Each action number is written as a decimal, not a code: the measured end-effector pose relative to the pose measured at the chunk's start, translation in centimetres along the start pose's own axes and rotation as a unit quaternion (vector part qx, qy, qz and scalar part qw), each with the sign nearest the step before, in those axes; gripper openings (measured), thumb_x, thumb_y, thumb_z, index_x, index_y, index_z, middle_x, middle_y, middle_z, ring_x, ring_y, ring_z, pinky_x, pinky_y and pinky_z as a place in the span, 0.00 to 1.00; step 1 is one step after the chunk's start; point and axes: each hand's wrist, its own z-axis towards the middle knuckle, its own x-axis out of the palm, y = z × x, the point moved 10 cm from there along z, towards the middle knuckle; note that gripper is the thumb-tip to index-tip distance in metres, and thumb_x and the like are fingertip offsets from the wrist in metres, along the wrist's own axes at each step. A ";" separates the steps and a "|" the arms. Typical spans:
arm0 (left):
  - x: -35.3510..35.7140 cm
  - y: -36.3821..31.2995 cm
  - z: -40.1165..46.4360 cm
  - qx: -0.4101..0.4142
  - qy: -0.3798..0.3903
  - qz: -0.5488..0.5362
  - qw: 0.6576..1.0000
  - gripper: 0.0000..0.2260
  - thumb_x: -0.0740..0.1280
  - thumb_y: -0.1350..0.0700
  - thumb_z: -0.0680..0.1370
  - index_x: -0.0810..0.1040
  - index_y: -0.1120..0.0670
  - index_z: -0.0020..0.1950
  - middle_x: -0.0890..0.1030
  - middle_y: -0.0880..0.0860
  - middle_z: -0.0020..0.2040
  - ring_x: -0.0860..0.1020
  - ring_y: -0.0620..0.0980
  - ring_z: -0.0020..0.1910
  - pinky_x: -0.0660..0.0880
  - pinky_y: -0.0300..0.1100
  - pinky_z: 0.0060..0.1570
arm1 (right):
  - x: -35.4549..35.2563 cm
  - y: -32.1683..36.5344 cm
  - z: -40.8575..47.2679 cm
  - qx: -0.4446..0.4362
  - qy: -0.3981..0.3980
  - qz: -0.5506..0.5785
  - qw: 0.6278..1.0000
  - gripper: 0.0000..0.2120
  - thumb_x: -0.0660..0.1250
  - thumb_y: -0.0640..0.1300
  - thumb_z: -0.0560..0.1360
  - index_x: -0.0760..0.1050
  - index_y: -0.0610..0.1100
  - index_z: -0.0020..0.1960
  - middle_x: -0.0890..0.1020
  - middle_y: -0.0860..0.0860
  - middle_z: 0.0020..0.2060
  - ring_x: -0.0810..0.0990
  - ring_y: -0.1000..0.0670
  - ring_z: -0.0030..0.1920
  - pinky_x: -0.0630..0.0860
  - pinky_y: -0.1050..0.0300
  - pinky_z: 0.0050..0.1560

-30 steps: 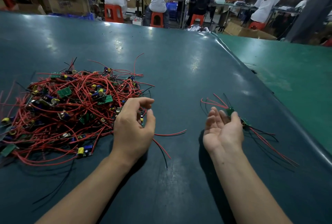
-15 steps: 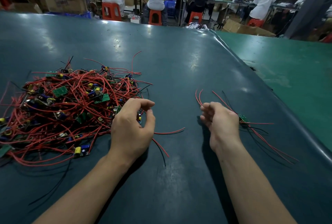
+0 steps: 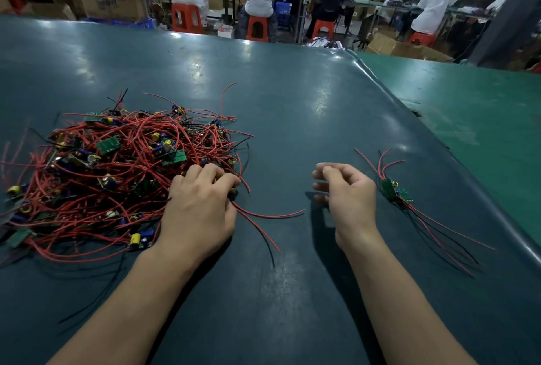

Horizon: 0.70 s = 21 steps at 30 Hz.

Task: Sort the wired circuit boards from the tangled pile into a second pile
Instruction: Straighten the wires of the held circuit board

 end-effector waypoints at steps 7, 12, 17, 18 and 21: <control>0.3 0.7 0.1 -0.041 -0.006 0.020 0.999 0.12 0.68 0.54 0.77 0.81 0.50 0.60 0.82 0.48 0.55 0.73 0.55 0.54 0.65 0.50 0.49 | 3.2 0.6 -1.8 -0.062 0.123 -0.102 0.985 0.08 0.65 0.39 0.78 0.81 0.47 0.43 0.84 0.51 0.34 0.78 0.54 0.31 0.74 0.58 0.29; -1.7 -0.5 0.3 0.003 -0.072 -0.076 0.994 0.07 0.71 0.52 0.72 0.82 0.49 0.49 0.83 0.45 0.48 0.73 0.55 0.48 0.66 0.50 0.47 | 3.9 0.7 -2.3 -0.075 0.141 -0.128 0.979 0.08 0.65 0.38 0.78 0.81 0.46 0.44 0.84 0.50 0.33 0.77 0.53 0.32 0.73 0.59 0.31; -5.2 -4.2 -1.0 0.164 -0.197 -0.223 0.941 0.15 0.68 0.64 0.69 0.81 0.58 0.55 0.82 0.49 0.56 0.78 0.53 0.48 0.74 0.51 0.51 | 6.7 -0.5 -3.8 0.070 0.314 0.070 0.944 0.08 0.69 0.48 0.74 0.83 0.43 0.46 0.85 0.45 0.40 0.79 0.50 0.32 0.72 0.63 0.31; -4.9 -4.7 -1.1 0.187 -0.172 -0.260 0.932 0.16 0.68 0.65 0.69 0.81 0.59 0.56 0.82 0.49 0.57 0.79 0.52 0.50 0.74 0.48 0.51 | 7.2 -0.5 -4.3 0.079 0.351 0.083 0.929 0.10 0.69 0.50 0.73 0.84 0.44 0.46 0.85 0.46 0.42 0.80 0.51 0.32 0.72 0.64 0.31; -3.9 -5.0 -1.1 0.182 -0.137 -0.305 0.925 0.15 0.67 0.67 0.71 0.81 0.60 0.57 0.81 0.50 0.59 0.79 0.50 0.54 0.75 0.41 0.51 | 7.3 0.0 -4.5 0.053 0.371 0.102 0.921 0.08 0.70 0.47 0.72 0.85 0.46 0.46 0.85 0.45 0.42 0.79 0.51 0.28 0.70 0.65 0.25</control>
